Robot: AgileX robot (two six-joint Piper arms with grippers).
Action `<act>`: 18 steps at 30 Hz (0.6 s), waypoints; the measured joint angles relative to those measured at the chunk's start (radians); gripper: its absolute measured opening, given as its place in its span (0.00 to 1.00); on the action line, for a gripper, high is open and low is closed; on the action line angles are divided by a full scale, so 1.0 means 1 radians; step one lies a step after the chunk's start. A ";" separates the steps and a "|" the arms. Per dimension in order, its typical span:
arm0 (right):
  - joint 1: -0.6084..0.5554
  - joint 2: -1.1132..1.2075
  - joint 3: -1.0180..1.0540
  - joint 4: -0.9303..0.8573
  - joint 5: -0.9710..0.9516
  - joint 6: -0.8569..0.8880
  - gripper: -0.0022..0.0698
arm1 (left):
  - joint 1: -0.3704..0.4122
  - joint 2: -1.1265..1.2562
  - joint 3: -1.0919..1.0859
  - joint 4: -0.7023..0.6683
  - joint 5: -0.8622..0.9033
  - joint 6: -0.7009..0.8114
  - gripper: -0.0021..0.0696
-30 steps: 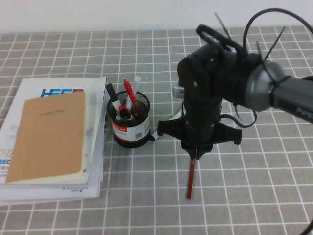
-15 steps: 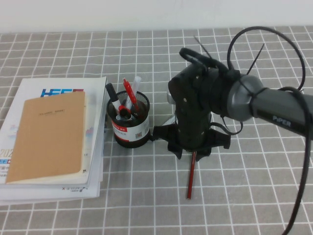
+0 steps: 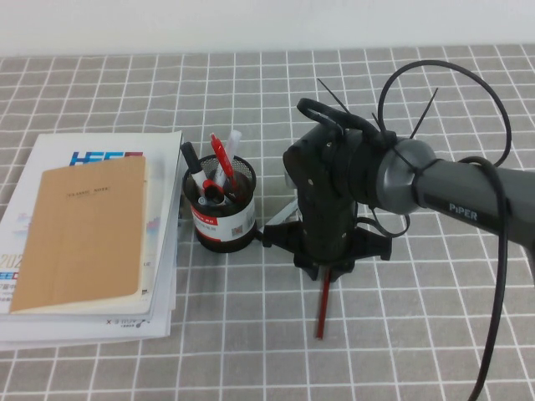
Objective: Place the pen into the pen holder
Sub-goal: Pick up the pen on the table
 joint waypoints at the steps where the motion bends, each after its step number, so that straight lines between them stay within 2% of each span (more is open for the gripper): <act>1: 0.000 0.002 0.001 0.000 -0.002 0.000 0.21 | 0.000 0.000 0.000 0.000 0.000 0.000 0.02; 4: 0.000 0.002 0.000 0.000 -0.002 0.000 0.08 | 0.000 0.000 0.000 0.000 0.000 0.000 0.02; 6: 0.000 0.002 0.000 0.000 -0.002 -0.005 0.05 | 0.000 0.000 0.000 0.000 0.000 0.000 0.02; 13: 0.000 -0.108 0.039 -0.057 -0.023 -0.059 0.04 | 0.000 0.000 0.000 0.000 0.000 0.000 0.02; 15: 0.000 -0.187 0.108 -0.070 -0.104 -0.057 0.04 | 0.000 0.000 0.000 0.000 0.000 0.000 0.02; 18: 0.000 -0.351 0.289 -0.119 -0.323 -0.025 0.04 | 0.000 0.000 0.000 0.000 0.000 0.000 0.02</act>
